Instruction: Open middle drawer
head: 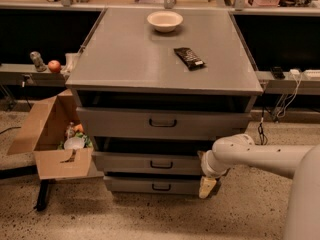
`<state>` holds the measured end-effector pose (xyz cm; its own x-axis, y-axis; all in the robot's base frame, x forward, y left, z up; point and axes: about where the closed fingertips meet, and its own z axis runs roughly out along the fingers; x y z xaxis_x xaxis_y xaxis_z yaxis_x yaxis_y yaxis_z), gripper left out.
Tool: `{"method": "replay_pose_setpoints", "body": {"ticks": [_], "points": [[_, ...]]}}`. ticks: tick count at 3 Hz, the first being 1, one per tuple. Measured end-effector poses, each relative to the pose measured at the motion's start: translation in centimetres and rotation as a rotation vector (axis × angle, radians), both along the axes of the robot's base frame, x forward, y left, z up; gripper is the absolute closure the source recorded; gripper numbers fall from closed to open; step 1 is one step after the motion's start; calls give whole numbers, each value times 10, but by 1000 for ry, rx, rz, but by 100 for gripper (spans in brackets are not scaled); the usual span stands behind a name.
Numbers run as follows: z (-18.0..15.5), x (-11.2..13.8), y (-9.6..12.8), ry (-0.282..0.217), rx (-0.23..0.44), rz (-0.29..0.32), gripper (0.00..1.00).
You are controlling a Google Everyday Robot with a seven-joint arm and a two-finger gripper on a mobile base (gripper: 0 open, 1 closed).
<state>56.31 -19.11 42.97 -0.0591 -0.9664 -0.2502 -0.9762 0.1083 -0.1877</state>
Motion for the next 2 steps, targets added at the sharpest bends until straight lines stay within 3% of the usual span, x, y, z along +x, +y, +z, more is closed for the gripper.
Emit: {"method": "replay_pose_setpoints", "body": {"ticks": [1,2], "points": [[-18,23,9,9,7,16,3],[-32,30,17,35,19,40,25]]}}
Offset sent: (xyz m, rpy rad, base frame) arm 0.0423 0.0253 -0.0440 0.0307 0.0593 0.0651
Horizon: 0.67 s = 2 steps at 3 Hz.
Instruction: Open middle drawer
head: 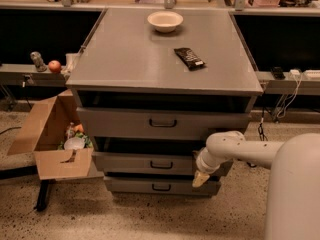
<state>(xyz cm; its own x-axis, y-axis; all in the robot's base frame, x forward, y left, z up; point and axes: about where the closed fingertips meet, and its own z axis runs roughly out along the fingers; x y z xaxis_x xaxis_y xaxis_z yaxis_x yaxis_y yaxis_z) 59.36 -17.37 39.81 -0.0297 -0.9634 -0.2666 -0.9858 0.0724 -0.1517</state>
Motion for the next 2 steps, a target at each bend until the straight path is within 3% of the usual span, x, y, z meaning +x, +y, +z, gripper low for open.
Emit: {"method": "replay_pose_setpoints", "body": {"ticks": [1,2], "points": [[3,1,1,4,2,2,56],[6,3,1,4,2,2,79]]}}
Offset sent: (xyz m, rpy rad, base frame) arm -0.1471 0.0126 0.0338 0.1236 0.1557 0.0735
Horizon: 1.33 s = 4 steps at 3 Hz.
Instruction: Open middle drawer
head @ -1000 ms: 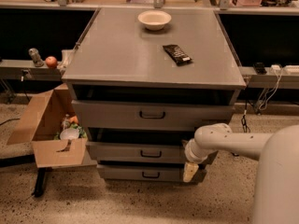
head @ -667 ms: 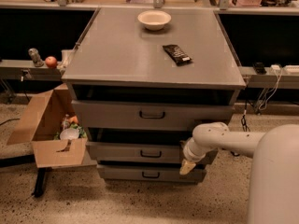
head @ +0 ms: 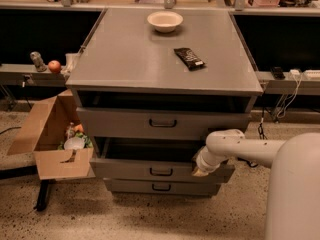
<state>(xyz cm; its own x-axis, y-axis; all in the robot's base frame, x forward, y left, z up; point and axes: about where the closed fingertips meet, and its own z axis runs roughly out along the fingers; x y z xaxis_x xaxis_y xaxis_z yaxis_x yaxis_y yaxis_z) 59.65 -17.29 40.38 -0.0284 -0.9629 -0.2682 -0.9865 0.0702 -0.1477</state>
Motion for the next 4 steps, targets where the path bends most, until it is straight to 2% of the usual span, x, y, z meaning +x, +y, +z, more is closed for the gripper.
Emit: {"method": "replay_pose_setpoints", "body": {"ticks": [1,2,3,4], "points": [[6,-9,1,13,9,6,100],[5,-21,4,37,24,16,100],[5,-21,4,37,24,16,82],[5,-21,4,37,24,16,58]]}}
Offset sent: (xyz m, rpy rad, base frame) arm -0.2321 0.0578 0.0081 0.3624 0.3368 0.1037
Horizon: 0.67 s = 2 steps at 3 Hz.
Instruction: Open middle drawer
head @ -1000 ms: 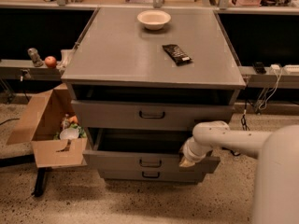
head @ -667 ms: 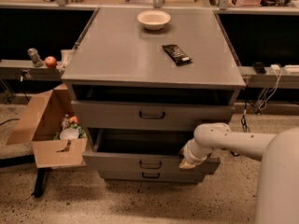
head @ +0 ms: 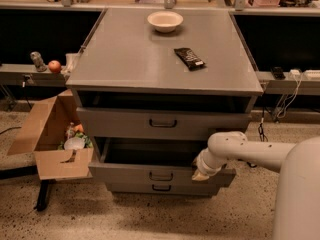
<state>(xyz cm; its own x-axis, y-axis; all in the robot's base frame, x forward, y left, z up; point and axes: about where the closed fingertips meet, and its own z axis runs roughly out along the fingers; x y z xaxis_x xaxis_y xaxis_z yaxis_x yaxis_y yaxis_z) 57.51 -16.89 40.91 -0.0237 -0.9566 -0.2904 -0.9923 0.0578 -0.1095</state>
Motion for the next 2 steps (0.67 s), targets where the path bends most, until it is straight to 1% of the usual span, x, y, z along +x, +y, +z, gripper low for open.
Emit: {"method": "replay_pose_setpoints", "body": {"ticks": [1,2], "points": [[0,0,0,0,0,0,35],[0,0,0,0,0,0,4]]}}
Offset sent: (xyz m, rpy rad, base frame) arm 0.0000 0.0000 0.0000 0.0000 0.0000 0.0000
